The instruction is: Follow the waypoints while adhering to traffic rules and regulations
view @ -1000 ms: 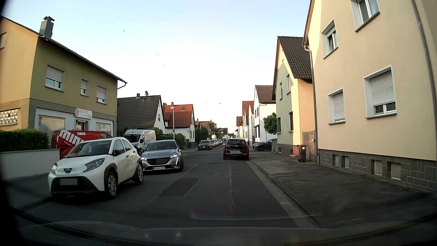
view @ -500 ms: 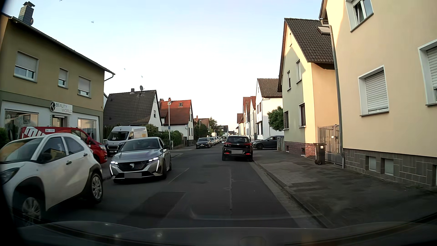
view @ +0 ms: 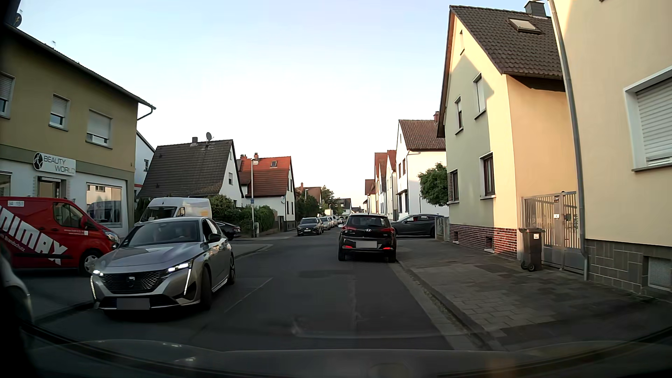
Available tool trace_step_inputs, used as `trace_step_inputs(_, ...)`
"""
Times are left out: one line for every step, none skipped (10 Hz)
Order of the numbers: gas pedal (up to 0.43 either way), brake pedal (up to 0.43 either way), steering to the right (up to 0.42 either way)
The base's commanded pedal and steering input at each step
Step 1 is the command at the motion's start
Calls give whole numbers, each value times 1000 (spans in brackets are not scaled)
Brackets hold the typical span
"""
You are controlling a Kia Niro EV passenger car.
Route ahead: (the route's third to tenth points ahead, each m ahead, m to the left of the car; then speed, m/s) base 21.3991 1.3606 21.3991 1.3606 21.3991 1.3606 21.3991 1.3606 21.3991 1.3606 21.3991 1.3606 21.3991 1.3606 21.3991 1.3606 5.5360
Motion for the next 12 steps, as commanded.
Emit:
trace_step_inputs(0,250,-3)
trace_step_inputs(0,256,-3)
trace_step_inputs(0,268,-3)
trace_step_inputs(0,274,-1)
trace_step_inputs(0,280,-1)
trace_step_inputs(0,299,-1)
trace_step_inputs(0,299,-1)
trace_step_inputs(0,305,-3)
trace_step_inputs(0,299,-7)
trace_step_inputs(0,299,-18)
trace_step_inputs(0,287,-35)
trace_step_inputs(0,274,-55)
